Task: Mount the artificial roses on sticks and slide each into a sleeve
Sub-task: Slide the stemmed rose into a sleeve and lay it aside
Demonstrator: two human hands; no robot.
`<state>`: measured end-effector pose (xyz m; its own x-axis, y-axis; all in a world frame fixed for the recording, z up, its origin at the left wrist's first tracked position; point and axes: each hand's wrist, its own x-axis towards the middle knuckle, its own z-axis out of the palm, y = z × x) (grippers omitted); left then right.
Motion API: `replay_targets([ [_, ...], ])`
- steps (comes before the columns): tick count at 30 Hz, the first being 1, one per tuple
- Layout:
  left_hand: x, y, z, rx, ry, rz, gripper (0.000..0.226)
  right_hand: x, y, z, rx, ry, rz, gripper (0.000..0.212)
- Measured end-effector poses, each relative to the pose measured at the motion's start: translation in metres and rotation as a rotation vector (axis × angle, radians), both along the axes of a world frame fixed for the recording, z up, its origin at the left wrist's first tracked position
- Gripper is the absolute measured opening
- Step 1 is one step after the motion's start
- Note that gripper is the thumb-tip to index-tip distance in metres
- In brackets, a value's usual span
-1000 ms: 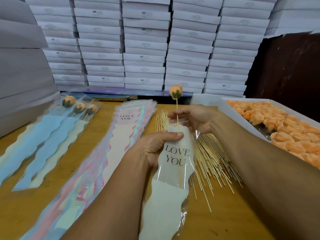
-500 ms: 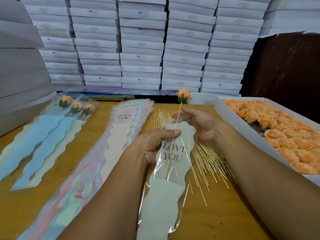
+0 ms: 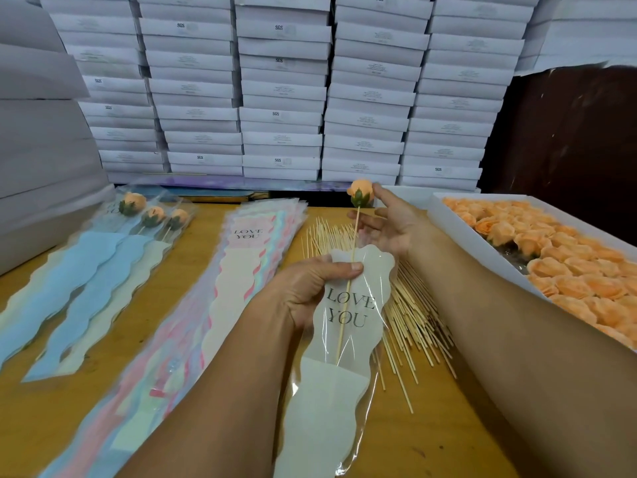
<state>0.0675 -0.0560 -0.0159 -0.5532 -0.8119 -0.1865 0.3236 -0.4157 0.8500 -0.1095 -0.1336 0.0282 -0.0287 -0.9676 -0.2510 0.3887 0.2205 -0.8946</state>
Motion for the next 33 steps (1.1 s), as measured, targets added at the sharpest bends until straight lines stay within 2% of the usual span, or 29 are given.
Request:
replay_targets([
  [4, -0.001, 0.003, 0.002, 0.007, 0.004, 0.003, 0.036, -0.001, -0.002, 0.006, -0.033, 0.049, 0.033, 0.028],
  [6, -0.002, 0.003, 0.002, 0.006, 0.012, 0.008, 0.038, -0.001, 0.000, 0.005, -0.037, 0.071, 0.064, 0.022],
  [13, 0.000, 0.003, 0.004, 0.009, 0.032, 0.020, 0.039, -0.010, 0.020, -0.001, -0.057, 0.166, 0.233, 0.020],
  [19, 0.001, 0.006, 0.008, -0.006, -0.029, 0.053, 0.069, -0.015, 0.037, -0.005, -0.053, 0.187, 0.288, 0.018],
  [21, 0.001, 0.005, 0.006, -0.004, -0.021, 0.072, 0.064, -0.016, 0.040, -0.006, -0.073, 0.177, 0.290, 0.015],
  [24, 0.000, 0.005, 0.003, -0.019, 0.000, 0.087, 0.031, -0.015, 0.045, -0.006, -0.112, 0.211, 0.293, 0.016],
  [27, -0.001, 0.003, 0.000, -0.059, -0.005, 0.130, 0.013, -0.016, 0.049, -0.006, -0.181, 0.288, 0.271, 0.017],
  [28, -0.002, 0.003, -0.001, -0.088, -0.010, 0.122, 0.016, -0.016, 0.050, -0.006, -0.203, 0.302, 0.267, 0.016],
  [30, -0.002, 0.000, -0.003, -0.117, -0.018, 0.120, 0.035, -0.015, 0.054, -0.006, -0.245, 0.337, 0.266, 0.014],
  [33, -0.003, 0.001, -0.003, -0.121, -0.021, 0.152, 0.015, -0.015, 0.058, -0.007, -0.286, 0.385, 0.257, 0.016],
])
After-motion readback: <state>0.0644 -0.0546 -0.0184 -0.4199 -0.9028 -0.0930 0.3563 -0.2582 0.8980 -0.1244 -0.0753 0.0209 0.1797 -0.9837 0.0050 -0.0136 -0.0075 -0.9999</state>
